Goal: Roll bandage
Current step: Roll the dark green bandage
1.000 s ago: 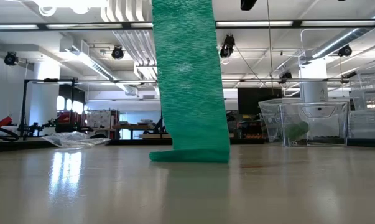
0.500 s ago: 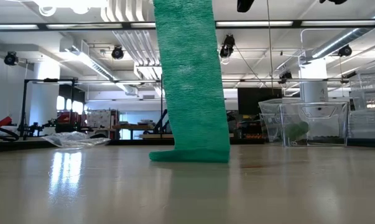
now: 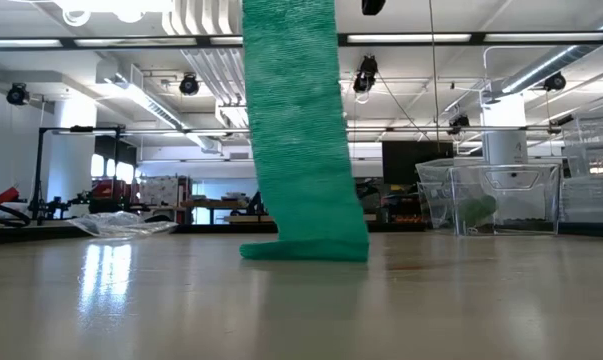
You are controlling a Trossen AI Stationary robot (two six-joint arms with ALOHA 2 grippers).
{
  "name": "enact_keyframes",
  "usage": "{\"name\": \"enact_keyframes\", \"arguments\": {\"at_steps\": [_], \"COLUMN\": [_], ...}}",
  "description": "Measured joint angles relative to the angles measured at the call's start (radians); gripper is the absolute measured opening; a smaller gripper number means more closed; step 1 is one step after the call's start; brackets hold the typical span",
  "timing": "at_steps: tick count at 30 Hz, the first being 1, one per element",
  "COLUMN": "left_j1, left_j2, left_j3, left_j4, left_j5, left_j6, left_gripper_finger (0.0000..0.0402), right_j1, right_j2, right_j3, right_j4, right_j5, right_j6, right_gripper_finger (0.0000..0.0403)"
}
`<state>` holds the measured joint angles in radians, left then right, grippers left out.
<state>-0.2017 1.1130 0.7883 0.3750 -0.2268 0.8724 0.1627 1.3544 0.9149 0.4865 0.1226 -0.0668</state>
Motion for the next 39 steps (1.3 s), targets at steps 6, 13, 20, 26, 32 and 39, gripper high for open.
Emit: {"name": "enact_keyframes", "arguments": {"at_steps": [6, 13, 20, 26, 32, 39], "left_j1": [0.001, 0.001, 0.000, 0.001, 0.000, 0.001], "left_j2": [-0.001, -0.001, -0.005, -0.006, -0.026, -0.041], "left_j3": [0.000, -0.003, -0.003, 0.000, 0.000, 0.000], "left_j4": [0.000, 0.002, 0.000, 0.010, 0.015, 0.022], "left_j5": [-0.003, -0.006, -0.065, -0.071, -0.070, -0.075], "left_j6": [-0.001, -0.042, -0.078, -0.153, -0.240, -0.312], "left_gripper_finger": [0.0000, 0.0006, 0.0006, 0.0002, 0.0001, 0.0001], "right_j1": [0.001, 0.000, -0.002, -0.006, -0.005, -0.002], "right_j2": [0.037, 0.019, 0.010, 0.008, -0.003, -0.057], "right_j3": [0.095, 0.141, 0.142, 0.140, 0.140, 0.137], "right_j4": [-0.141, -0.223, -0.245, -0.260, -0.268, -0.337], "right_j5": [-0.005, 0.009, 0.020, 0.015, 0.015, 0.007], "right_j6": [-0.049, -0.089, -0.093, -0.102, -0.131, -0.152], "right_gripper_finger": [0.0099, 0.0046, 0.0005, 0.0054, 0.0118, 0.0147]}}
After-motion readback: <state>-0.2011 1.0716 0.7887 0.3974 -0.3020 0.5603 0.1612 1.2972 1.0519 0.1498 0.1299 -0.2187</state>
